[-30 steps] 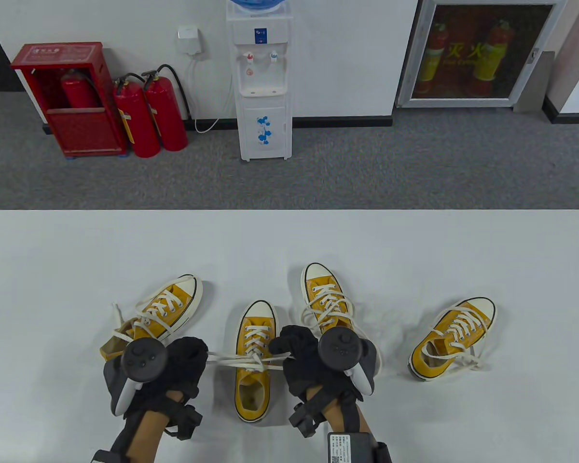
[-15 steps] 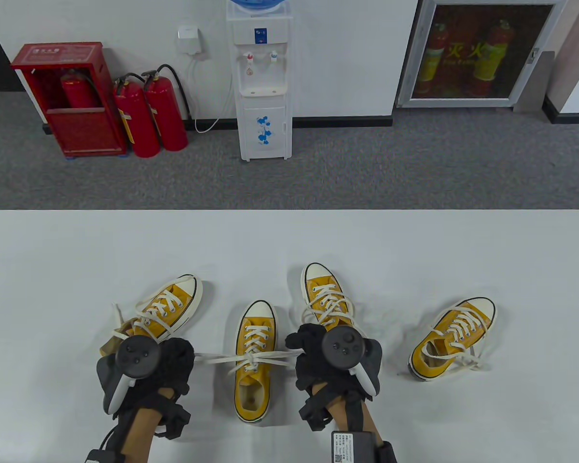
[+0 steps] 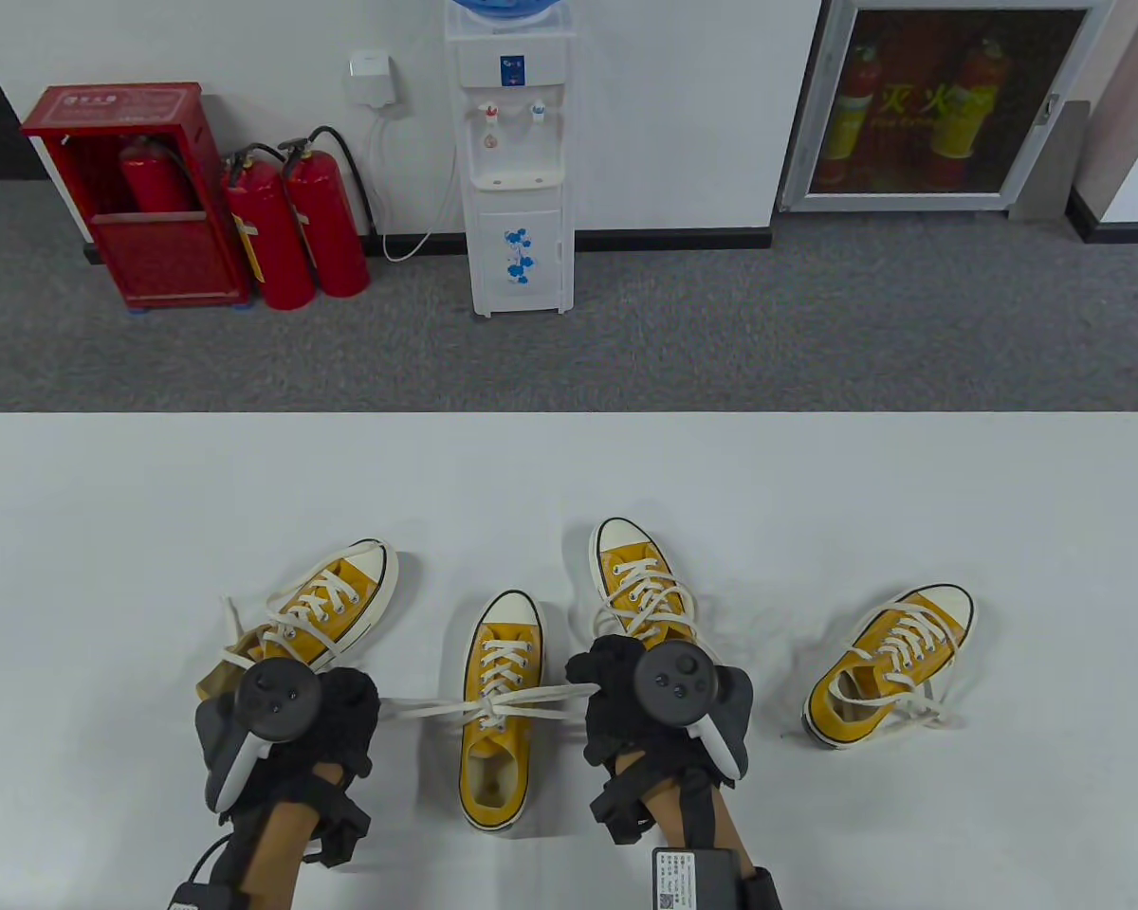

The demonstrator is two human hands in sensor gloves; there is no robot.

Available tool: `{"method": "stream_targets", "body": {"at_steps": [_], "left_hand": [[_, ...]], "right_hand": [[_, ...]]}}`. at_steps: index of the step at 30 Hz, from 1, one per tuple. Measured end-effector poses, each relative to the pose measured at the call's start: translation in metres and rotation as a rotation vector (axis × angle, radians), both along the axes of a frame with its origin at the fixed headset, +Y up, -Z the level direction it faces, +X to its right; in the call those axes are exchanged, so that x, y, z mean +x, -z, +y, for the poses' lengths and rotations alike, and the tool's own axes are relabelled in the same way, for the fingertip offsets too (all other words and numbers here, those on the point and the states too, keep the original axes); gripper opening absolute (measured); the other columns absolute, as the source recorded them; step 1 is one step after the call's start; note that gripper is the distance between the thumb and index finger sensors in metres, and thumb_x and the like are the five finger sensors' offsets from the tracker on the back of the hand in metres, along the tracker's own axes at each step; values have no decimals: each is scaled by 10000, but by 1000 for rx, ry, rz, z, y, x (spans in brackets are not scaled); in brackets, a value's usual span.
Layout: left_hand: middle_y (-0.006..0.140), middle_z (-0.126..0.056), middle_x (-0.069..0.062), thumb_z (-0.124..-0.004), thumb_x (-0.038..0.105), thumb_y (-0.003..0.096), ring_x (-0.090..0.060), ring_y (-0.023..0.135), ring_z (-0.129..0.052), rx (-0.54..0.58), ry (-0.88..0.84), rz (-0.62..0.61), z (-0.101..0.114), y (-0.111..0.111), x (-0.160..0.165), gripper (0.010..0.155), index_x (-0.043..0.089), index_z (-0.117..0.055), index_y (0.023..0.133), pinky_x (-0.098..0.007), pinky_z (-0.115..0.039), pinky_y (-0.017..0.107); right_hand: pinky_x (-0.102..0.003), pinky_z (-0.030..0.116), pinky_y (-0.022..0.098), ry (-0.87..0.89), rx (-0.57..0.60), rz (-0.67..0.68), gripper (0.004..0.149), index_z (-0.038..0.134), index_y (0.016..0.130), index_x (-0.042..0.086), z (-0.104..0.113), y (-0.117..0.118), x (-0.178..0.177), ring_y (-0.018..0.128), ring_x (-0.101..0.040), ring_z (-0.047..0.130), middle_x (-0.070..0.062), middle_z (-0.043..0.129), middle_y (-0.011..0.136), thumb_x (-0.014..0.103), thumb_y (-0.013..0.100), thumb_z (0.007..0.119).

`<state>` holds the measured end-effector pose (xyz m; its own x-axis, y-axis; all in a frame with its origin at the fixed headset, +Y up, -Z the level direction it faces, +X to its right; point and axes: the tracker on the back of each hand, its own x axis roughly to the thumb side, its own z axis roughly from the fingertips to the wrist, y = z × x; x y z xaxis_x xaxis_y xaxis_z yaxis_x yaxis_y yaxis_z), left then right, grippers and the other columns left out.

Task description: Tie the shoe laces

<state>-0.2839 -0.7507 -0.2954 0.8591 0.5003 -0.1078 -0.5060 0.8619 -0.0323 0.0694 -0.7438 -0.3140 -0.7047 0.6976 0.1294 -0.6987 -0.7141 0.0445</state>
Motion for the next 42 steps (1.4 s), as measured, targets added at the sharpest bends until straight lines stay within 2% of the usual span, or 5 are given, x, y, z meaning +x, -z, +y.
{"method": "stream_targets", "body": {"at_steps": [13, 22, 24, 30, 42], "left_hand": [[917, -916, -83, -806, 544, 470, -314, 647, -1012, 152, 48, -52, 19, -9, 21, 513, 253, -816, 892, -605, -753, 579], [822, -1003, -40, -789, 656, 438, -282, 551, -1052, 82, 122, -281, 16, -12, 61, 536, 288, -900, 810, -569, -803, 532], [756, -1038, -30, -780, 668, 436, -266, 488, -1064, 62, 129, -306, 13, -12, 66, 513, 295, -934, 753, -555, -824, 504], [755, -1034, -33, -763, 712, 422, -266, 479, -1059, 6, 150, -343, 5, -12, 75, 563, 293, -930, 759, -552, -824, 499], [759, -1023, -39, -738, 750, 407, -261, 479, -1054, -24, 259, -346, -5, -13, 85, 605, 292, -918, 760, -548, -826, 496]], "right_hand": [[-663, 498, 678, 61, 102, -36, 511, 795, 944, 158, 30, -9, -1, 867, -370, 771, -99, 615, 1050, 288, 450, 813], [-718, 339, 723, -198, 171, -15, 698, 679, 1034, 191, 50, -28, -10, 1031, -423, 576, -72, 497, 1124, 513, 431, 819], [-724, 323, 723, -235, 178, -10, 717, 674, 1038, 191, 49, -32, -6, 1041, -430, 555, -71, 491, 1128, 532, 424, 821], [-733, 236, 732, -385, 130, 13, 804, 591, 1078, 213, 38, -42, 5, 1094, -436, 421, -49, 381, 1162, 587, 400, 810], [-734, 217, 729, -483, 184, 28, 847, 549, 1087, 226, 18, -57, 16, 1104, -432, 380, -42, 335, 1167, 633, 379, 774]]}}
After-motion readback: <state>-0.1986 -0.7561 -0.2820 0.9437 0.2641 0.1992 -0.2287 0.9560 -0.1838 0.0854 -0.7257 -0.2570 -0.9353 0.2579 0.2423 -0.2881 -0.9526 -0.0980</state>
